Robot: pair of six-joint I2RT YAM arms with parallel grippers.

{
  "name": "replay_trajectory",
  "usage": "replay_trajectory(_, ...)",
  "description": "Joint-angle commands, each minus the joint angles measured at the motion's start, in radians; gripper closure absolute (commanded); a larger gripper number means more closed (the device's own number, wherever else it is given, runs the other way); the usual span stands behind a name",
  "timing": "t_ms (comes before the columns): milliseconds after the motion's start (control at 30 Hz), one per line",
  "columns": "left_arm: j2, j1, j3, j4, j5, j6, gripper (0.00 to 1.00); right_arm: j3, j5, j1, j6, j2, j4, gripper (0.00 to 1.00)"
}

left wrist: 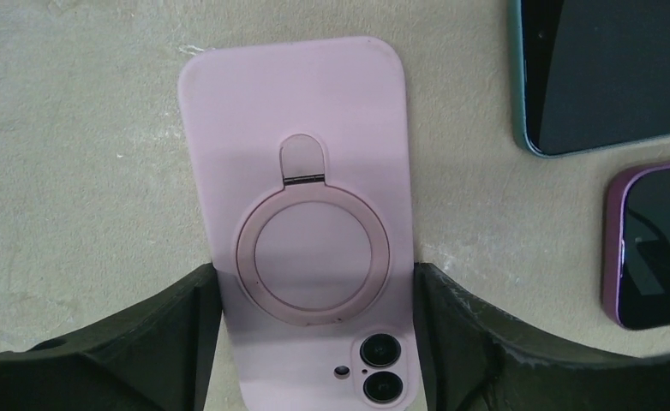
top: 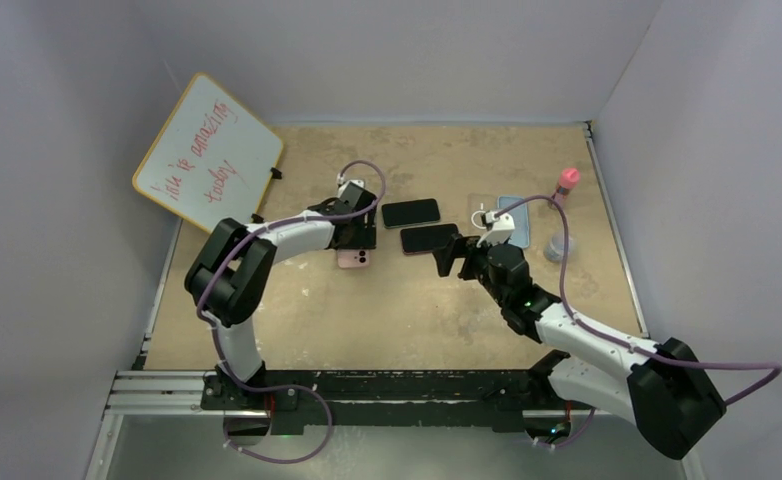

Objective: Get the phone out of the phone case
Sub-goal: Remove the phone case from the phone.

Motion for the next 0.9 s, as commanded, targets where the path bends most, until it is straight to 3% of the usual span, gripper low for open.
replay_trajectory(0, -0.092, 0.007, -0.126, 0.129, 0.054, 0.063, 0.55, 0.031, -0.024, -0.002, -0.001, 0.014, 0.012, 0.02)
replay_trajectory(167, -0.275, 0.007, -0.343, 0.425, 0.177, 0.161, 0.79, 0.041, -0.076, -0.001, 0.000, 0.016, 0.007, 0.02)
replay_trajectory(333, -0.426, 0.005, -0.533, 0.659, 0.290, 0.182, 0.89, 0.073, -0.148, 0.000, 0.018, 0.025, -0.022, 0.03)
replay_trajectory(567, -0.581, -0.052, -0.759, 0.940, 0.365, 0.169, 0.96, 0.170, -0.218, -0.001, 0.021, 0.082, -0.097, 0.08)
replay_trajectory(867, -0.616, -0.191, -0.840, 1.075, 0.327, 0.191, 0.99, 0.261, -0.274, 0.044, 0.080, 0.236, -0.118, 0.14)
